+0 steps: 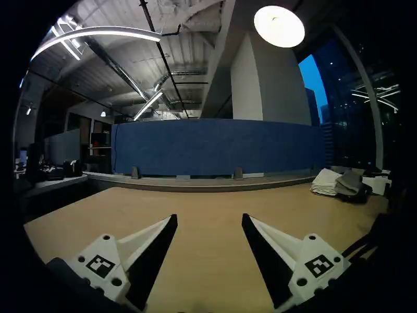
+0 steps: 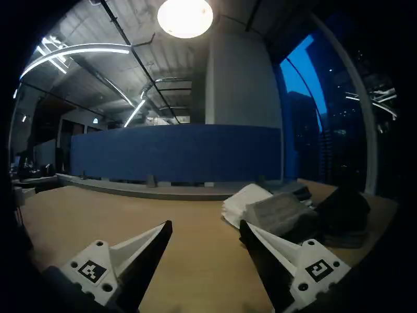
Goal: Fold towel
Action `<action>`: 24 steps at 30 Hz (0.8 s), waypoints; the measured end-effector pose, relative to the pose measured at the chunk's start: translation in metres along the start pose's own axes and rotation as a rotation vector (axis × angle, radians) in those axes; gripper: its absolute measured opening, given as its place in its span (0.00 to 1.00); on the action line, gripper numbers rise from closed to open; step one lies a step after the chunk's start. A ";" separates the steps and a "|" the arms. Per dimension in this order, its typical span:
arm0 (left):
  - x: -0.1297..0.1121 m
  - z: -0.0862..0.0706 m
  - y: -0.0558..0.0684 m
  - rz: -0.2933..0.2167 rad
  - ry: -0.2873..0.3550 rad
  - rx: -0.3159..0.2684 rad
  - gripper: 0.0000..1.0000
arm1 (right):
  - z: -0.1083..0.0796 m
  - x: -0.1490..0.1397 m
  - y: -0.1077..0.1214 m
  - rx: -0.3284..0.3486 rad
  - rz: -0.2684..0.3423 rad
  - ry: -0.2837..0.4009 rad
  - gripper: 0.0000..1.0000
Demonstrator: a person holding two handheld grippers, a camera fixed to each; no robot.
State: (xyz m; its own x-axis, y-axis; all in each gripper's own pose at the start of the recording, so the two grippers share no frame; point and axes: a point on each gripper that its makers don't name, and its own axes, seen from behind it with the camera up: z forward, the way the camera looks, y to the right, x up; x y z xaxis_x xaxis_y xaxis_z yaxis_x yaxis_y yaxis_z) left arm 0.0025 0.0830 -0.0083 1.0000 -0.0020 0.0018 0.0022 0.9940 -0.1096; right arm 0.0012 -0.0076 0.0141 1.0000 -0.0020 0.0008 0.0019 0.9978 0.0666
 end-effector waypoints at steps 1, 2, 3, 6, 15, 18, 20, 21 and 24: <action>0.000 -0.001 0.000 0.000 0.001 0.001 0.96 | 0.000 0.000 0.000 0.000 0.000 0.000 1.00; 0.000 -0.001 0.000 0.001 0.002 0.001 0.99 | 0.000 0.000 0.000 0.000 0.001 0.000 1.00; 0.000 -0.002 0.000 0.001 0.002 0.002 0.99 | 0.000 0.000 0.000 0.000 0.001 0.001 1.00; 0.000 -0.002 -0.001 0.000 0.002 0.002 0.99 | -0.001 0.000 -0.001 0.000 0.001 0.000 1.00; -0.001 -0.001 -0.001 0.001 0.001 0.002 0.99 | 0.000 0.001 0.000 0.000 0.001 0.000 1.00; -0.001 -0.001 -0.001 0.001 0.002 0.002 0.99 | 0.000 0.001 0.000 0.000 0.000 0.000 1.00; 0.000 -0.001 -0.001 0.001 0.002 0.002 0.99 | 0.000 0.001 0.000 0.000 0.000 0.000 1.00; 0.001 -0.001 -0.001 0.000 0.002 0.002 0.99 | 0.000 0.000 0.000 0.000 0.000 0.000 1.00; 0.002 -0.001 0.000 0.001 0.001 0.001 0.99 | 0.000 0.001 0.000 0.000 0.000 0.000 1.00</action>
State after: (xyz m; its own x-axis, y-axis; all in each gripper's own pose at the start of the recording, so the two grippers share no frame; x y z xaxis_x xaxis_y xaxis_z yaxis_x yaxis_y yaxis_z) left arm 0.0045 0.0825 -0.0092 1.0000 -0.0010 0.0006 0.0010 0.9941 -0.1081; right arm 0.0018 -0.0077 0.0140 1.0000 -0.0016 0.0005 0.0015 0.9978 0.0666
